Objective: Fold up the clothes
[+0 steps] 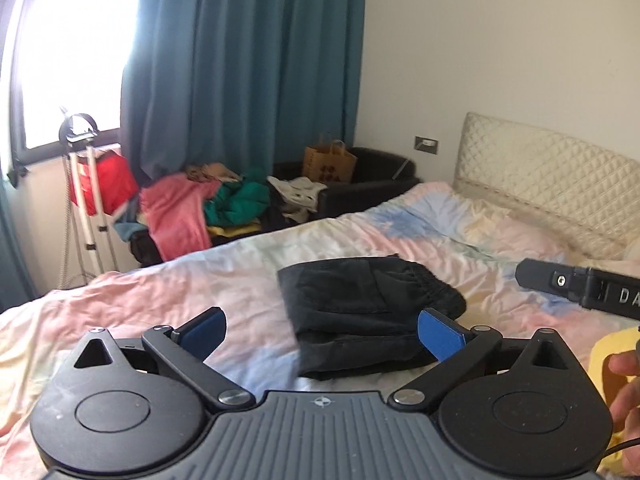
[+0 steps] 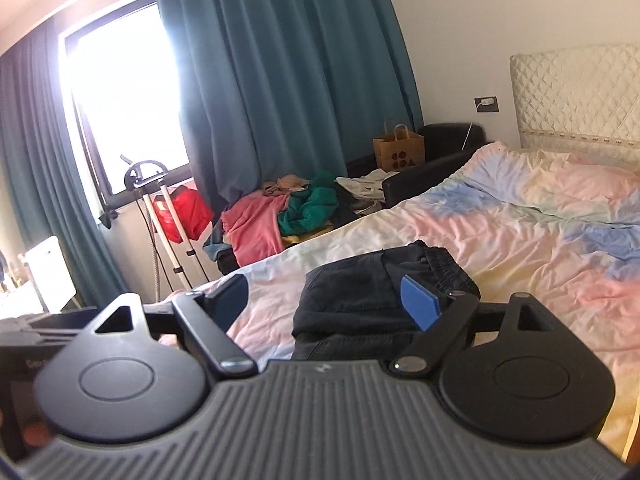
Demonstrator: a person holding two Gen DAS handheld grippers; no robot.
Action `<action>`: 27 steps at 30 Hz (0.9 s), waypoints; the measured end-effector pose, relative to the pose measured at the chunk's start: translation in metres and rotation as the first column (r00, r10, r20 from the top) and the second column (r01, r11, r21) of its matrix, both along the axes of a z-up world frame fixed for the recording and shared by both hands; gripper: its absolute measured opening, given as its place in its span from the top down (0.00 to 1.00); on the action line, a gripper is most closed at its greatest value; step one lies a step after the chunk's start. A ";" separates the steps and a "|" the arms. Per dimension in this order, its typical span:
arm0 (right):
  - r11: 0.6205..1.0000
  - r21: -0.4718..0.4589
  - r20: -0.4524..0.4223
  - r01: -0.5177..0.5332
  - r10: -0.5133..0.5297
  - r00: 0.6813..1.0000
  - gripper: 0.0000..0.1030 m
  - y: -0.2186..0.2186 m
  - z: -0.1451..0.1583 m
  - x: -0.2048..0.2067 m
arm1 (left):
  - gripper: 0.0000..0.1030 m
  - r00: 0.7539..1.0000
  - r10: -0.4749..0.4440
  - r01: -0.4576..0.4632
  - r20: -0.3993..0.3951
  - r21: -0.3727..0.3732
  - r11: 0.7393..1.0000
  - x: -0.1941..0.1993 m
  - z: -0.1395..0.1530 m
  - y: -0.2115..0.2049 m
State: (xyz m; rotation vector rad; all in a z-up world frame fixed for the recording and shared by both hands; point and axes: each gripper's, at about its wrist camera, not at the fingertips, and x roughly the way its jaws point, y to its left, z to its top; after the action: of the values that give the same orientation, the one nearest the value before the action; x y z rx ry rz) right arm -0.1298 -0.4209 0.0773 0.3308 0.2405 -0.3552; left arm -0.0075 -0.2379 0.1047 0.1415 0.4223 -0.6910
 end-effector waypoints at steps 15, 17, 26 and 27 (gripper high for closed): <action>0.997 -0.073 -0.024 0.032 -0.034 0.999 0.17 0.064 -0.071 -0.006 | 0.00 0.990 0.107 -0.105 0.089 -0.024 0.994 -0.041 -0.043 0.056; 0.996 -0.080 -0.041 0.037 -0.040 0.998 0.18 0.069 -0.078 -0.003 | 0.00 0.992 0.105 -0.103 0.076 -0.024 0.994 -0.038 -0.050 0.059; 0.987 -0.125 -0.058 0.101 -0.109 0.992 0.18 0.077 -0.082 -0.001 | 0.00 0.994 0.090 -0.089 0.056 -0.017 0.996 -0.026 -0.073 0.057; 0.987 -0.121 -0.060 0.106 -0.114 0.992 0.18 0.076 -0.083 0.000 | 0.00 0.995 0.087 -0.086 0.049 -0.021 0.996 -0.024 -0.075 0.056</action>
State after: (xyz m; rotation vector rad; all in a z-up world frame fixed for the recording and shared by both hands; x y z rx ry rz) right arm -0.1299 -0.3446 -0.0054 0.2161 0.2666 -0.4883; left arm -0.0316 -0.1816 0.0302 0.1214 0.3721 -0.6053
